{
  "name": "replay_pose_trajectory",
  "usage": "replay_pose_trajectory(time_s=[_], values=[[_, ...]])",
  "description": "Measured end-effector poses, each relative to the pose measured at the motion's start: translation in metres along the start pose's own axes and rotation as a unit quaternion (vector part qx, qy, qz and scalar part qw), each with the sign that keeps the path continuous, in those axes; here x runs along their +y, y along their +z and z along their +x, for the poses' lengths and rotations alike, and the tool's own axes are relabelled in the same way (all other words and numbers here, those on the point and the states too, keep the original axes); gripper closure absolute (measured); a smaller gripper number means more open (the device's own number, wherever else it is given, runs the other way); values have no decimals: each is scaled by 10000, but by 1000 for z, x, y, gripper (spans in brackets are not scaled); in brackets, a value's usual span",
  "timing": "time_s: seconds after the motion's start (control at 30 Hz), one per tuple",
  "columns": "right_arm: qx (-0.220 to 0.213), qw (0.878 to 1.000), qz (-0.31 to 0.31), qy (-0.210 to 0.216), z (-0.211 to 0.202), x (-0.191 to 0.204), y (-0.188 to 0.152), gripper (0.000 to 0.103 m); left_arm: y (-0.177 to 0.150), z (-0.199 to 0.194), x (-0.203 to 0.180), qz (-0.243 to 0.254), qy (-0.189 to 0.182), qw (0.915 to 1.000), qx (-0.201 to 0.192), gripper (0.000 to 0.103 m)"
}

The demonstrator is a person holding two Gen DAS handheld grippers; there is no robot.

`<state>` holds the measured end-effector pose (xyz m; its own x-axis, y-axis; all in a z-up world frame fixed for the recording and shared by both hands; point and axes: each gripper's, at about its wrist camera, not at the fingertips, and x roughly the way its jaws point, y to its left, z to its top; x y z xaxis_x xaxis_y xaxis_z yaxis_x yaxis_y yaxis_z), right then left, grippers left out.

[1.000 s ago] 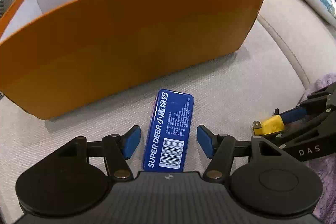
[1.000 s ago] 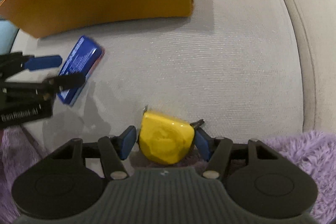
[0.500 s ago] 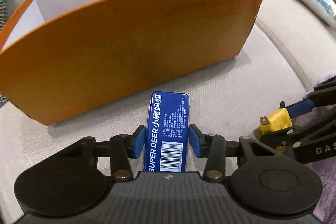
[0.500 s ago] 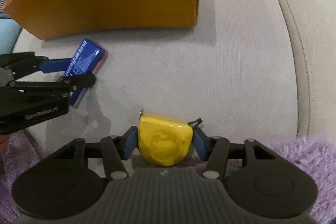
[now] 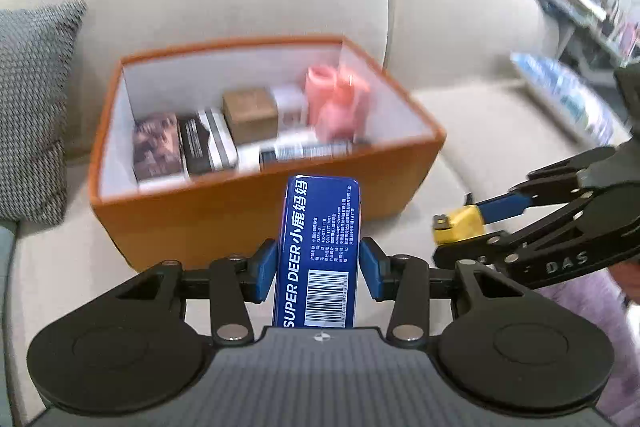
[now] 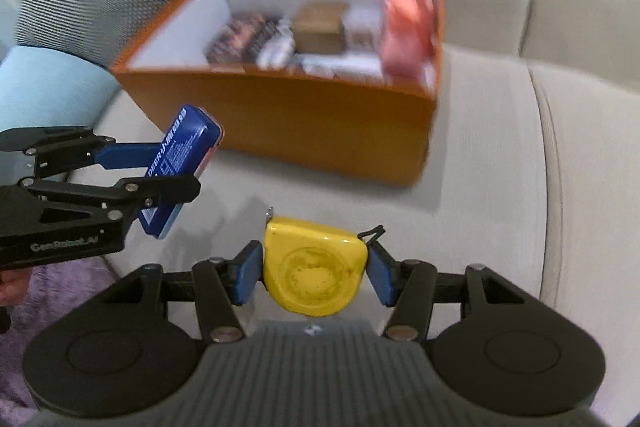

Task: Organize rigid objects
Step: 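Grasp the blue Super Deer tin with the left tool while the right grasps the yellow tape measure, then lower the blue tin and yellow tape measure into the shoebox and open both tools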

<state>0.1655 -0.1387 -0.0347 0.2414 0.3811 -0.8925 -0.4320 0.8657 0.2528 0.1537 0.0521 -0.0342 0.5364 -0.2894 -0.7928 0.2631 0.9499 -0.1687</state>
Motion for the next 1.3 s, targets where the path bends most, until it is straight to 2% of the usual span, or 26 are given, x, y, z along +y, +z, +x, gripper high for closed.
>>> replay_pose_trajectory(time_s=[0.13,0.23,0.3,0.37,0.4,0.47,0.57,0.67,0.77,0.87,1.0,1.1,1.23,1.3], values=[[-405,9984,-354,173,-29,9,32,45,38,-24,14,-132,-78,9996,-239,53],[-706,9955,-583,246,-42,15,54,45,70,-29,28,-319,-52,9989,-343,53],[-889,9932,-712,223,-47,17,71,45,90,-25,35,-258,-8,9989,-386,53],[-1041,9913,-785,179,-44,18,89,45,107,-12,38,6,-13,9997,-257,53],[-1067,9911,-778,178,-42,16,98,45,113,-3,39,148,22,9998,-102,53],[-1046,9918,-723,144,-35,12,110,45,121,22,46,123,256,9990,336,53],[-965,9927,-723,-39,-16,10,126,45,121,64,57,-57,452,9940,996,53],[-834,9942,-685,-38,7,7,137,45,114,104,70,-394,670,9839,1610,53],[-712,9952,-675,-38,23,5,141,45,109,134,81,-708,854,9720,2071,53],[-628,9957,-682,-41,36,2,145,45,104,155,83,-762,1005,9616,2438,52],[-554,9961,-687,-44,53,-2,147,45,98,176,85,-582,1465,9498,2704,52],[-504,9961,-731,12,64,-2,147,45,90,183,84,-534,1649,9426,2853,52],[-419,9958,-812,30,73,-1,144,45,83,193,82,-448,1864,9364,2941,52],[-378,9959,-821,11,76,-2,143,45,81,195,78,-360,1985,9352,2910,47]])
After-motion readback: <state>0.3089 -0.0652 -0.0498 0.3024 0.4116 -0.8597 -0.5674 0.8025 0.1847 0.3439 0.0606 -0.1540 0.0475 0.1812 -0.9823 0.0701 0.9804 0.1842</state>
